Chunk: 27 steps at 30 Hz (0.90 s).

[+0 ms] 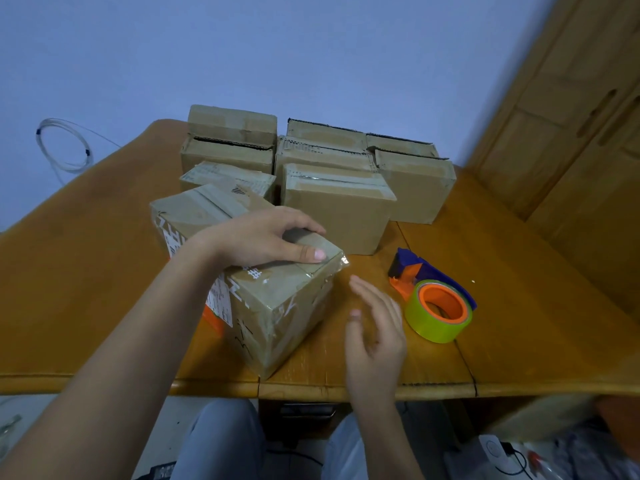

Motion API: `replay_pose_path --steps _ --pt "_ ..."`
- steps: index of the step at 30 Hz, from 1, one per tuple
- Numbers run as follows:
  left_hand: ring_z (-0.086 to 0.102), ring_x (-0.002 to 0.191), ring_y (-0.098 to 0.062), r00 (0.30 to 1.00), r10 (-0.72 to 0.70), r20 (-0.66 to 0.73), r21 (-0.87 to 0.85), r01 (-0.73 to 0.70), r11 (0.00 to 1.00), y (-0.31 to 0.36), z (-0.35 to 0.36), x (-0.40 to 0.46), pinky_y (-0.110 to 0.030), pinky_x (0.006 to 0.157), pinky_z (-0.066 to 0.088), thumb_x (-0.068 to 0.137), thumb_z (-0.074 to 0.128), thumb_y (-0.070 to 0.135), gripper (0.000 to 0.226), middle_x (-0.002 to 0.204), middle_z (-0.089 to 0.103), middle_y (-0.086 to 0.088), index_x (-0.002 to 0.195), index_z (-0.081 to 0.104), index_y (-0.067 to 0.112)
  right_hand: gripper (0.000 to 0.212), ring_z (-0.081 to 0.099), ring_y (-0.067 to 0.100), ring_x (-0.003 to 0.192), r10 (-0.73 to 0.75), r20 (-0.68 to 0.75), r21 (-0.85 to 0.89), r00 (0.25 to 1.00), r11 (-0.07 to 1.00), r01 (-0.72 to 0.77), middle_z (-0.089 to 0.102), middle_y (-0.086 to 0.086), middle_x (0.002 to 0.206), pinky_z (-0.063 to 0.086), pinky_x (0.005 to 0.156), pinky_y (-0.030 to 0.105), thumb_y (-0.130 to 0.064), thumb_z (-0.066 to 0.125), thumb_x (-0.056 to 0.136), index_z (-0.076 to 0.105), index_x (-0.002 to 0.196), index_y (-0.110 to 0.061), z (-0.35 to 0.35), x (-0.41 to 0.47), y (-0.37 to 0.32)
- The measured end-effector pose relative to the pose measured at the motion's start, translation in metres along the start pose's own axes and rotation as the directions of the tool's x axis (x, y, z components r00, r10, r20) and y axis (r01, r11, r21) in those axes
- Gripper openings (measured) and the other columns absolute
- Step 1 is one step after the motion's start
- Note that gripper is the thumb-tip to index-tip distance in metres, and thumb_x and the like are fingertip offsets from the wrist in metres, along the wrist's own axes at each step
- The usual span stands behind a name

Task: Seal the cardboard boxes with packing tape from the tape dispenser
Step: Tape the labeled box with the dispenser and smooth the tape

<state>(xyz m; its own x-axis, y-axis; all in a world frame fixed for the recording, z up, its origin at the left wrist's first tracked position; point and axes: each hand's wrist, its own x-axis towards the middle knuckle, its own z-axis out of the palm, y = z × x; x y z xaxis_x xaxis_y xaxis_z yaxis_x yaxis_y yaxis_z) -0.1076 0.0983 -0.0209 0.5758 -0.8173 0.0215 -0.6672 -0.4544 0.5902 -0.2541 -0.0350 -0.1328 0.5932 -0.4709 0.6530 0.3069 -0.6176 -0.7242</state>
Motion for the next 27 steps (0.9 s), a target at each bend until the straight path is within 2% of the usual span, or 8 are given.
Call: replay_pose_path --steps 3,5,9,13,19,22,24,27 --pt "0.044 0.118 -0.003 1.000 0.005 0.001 0.005 -0.005 1.000 0.001 0.001 0.000 -0.009 0.090 0.031 0.073 0.051 0.061 0.070 0.127 0.049 0.013 0.134 0.052 0.026 0.048 0.041 0.002 0.127 0.199 0.060 0.117 0.978 0.972 -0.205 0.049 -0.025 0.130 0.036 0.103 0.018 -0.048 0.055 0.081 0.048 0.127 -0.038 0.008 0.020 -0.004" --pt "0.044 0.117 -0.003 1.000 0.008 -0.002 0.005 -0.008 1.000 0.001 0.000 0.000 -0.009 0.091 0.032 0.074 0.052 0.060 0.068 0.125 0.050 0.013 0.133 0.053 0.026 0.052 0.041 0.002 0.127 0.299 0.166 0.165 0.940 0.931 -0.326 0.050 -0.027 0.126 0.033 0.094 0.008 -0.060 0.059 0.073 0.046 0.122 -0.048 0.015 0.033 -0.002" --pt "0.046 0.117 -0.003 1.000 0.009 -0.006 0.013 -0.009 1.000 -0.002 0.000 0.001 -0.023 0.099 0.037 0.077 0.058 0.065 0.067 0.127 0.052 0.012 0.133 0.054 0.027 0.016 0.060 0.018 0.106 0.307 0.187 0.304 0.933 0.885 -0.352 0.067 -0.014 0.100 0.049 0.091 0.035 -0.040 0.070 0.079 0.068 0.094 -0.041 0.020 0.044 0.003" --pt "0.046 0.117 -0.003 1.000 0.008 -0.009 0.008 -0.008 1.000 -0.001 0.001 0.001 -0.019 0.097 0.036 0.077 0.057 0.068 0.070 0.127 0.051 0.013 0.133 0.053 0.026 0.016 0.065 0.002 0.081 0.358 0.196 0.425 0.913 0.808 -0.408 0.071 -0.008 0.079 0.050 0.072 0.017 0.000 0.065 0.085 0.070 0.086 -0.016 0.014 0.051 -0.001" --pt "0.046 0.118 -0.005 1.000 0.007 -0.003 0.014 -0.007 1.000 -0.002 0.000 0.002 -0.024 0.100 0.037 0.077 0.057 0.066 0.070 0.129 0.052 0.010 0.134 0.053 0.025 0.024 0.063 0.007 0.075 0.353 0.053 0.340 0.934 0.873 -0.349 0.069 -0.007 0.072 0.051 0.072 0.021 0.001 0.067 0.084 0.071 0.078 -0.023 0.016 0.050 -0.004" --pt "0.047 0.119 -0.005 1.000 0.005 -0.009 0.018 -0.005 1.000 -0.003 0.000 0.002 -0.026 0.102 0.038 0.075 0.058 0.067 0.071 0.128 0.053 0.011 0.133 0.054 0.026 0.028 0.062 0.008 0.076 0.254 -0.086 0.213 0.963 0.949 -0.231 0.067 -0.005 0.075 0.048 0.071 0.018 -0.002 0.070 0.083 0.069 0.077 -0.030 0.022 0.044 -0.003" --pt "0.048 0.118 -0.004 1.000 0.002 -0.013 0.016 -0.002 1.000 -0.003 0.000 0.002 -0.026 0.101 0.038 0.072 0.056 0.071 0.074 0.127 0.053 0.012 0.132 0.055 0.028 0.021 0.060 0.004 0.075 0.161 -0.181 0.133 0.970 0.981 -0.138 0.064 -0.007 0.077 0.046 0.070 0.014 -0.002 0.070 0.083 0.070 0.081 -0.023 0.027 0.037 -0.005" --pt "0.045 0.118 -0.003 1.000 0.015 0.010 0.029 -0.015 0.999 -0.001 0.001 0.003 -0.025 0.101 0.036 0.072 0.054 0.070 0.073 0.128 0.051 0.013 0.132 0.053 0.029 0.006 0.059 0.010 0.080 0.121 -0.277 0.119 0.953 0.989 -0.091 0.059 -0.011 0.081 0.049 0.071 0.027 -0.013 0.066 0.086 0.071 0.086 -0.012 0.037 0.026 -0.007"
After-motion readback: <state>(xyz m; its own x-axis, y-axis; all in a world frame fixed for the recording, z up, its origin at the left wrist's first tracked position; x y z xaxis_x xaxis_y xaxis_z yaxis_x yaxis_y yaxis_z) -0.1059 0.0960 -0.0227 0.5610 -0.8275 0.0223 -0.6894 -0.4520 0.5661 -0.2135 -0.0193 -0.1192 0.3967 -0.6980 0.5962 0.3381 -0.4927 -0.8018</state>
